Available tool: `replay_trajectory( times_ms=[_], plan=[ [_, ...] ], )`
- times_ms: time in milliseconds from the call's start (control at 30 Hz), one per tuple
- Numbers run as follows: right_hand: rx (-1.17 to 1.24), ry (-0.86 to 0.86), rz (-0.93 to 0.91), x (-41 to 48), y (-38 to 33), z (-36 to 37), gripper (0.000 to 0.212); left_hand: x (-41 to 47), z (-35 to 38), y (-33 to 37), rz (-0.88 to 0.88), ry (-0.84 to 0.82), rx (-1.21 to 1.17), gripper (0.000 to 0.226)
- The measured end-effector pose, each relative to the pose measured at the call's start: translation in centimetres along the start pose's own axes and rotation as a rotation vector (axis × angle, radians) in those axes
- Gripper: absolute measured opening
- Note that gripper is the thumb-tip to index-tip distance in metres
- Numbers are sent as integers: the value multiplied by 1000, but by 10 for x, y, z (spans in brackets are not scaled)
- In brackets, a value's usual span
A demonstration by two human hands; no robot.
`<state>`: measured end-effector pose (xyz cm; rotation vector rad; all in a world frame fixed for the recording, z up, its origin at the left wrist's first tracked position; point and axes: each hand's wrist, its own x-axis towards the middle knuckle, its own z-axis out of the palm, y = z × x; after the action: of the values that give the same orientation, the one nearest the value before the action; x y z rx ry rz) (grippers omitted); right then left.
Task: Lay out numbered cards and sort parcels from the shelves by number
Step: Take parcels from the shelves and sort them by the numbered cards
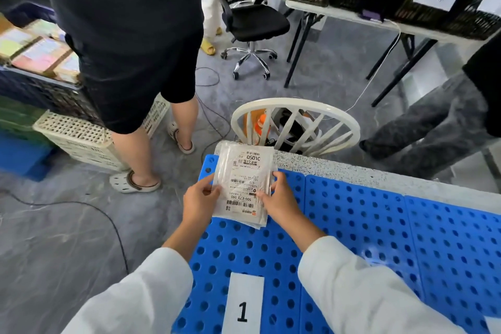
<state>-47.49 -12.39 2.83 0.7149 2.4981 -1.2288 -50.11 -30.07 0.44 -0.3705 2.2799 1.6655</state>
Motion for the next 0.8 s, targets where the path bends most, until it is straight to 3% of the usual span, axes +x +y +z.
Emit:
replay_trajectory(
  times_ms=[167,300,467,600,700,800],
  plan=[
    [-31,4,3,-2,9,-6,51,-1,-8,3,-11,33,73,43],
    [-93,18,-28,-9,7,-32,36,-2,-23,23,98,113,150,36],
    [-209,36,-142,-32,1,-83,22,-24,-28,73,353,-115,381,26],
    [-330,9,-193,-65,-6,-123,31,-52,-18,114,598,-251,660,35],
    [-488,25,-226,-94,-6,-155,48,-80,-8,146,673,-305,859,43],
    [-632,54,-285,-126,-4,-189,52,-111,3,176,736,-307,968,43]
  ],
)
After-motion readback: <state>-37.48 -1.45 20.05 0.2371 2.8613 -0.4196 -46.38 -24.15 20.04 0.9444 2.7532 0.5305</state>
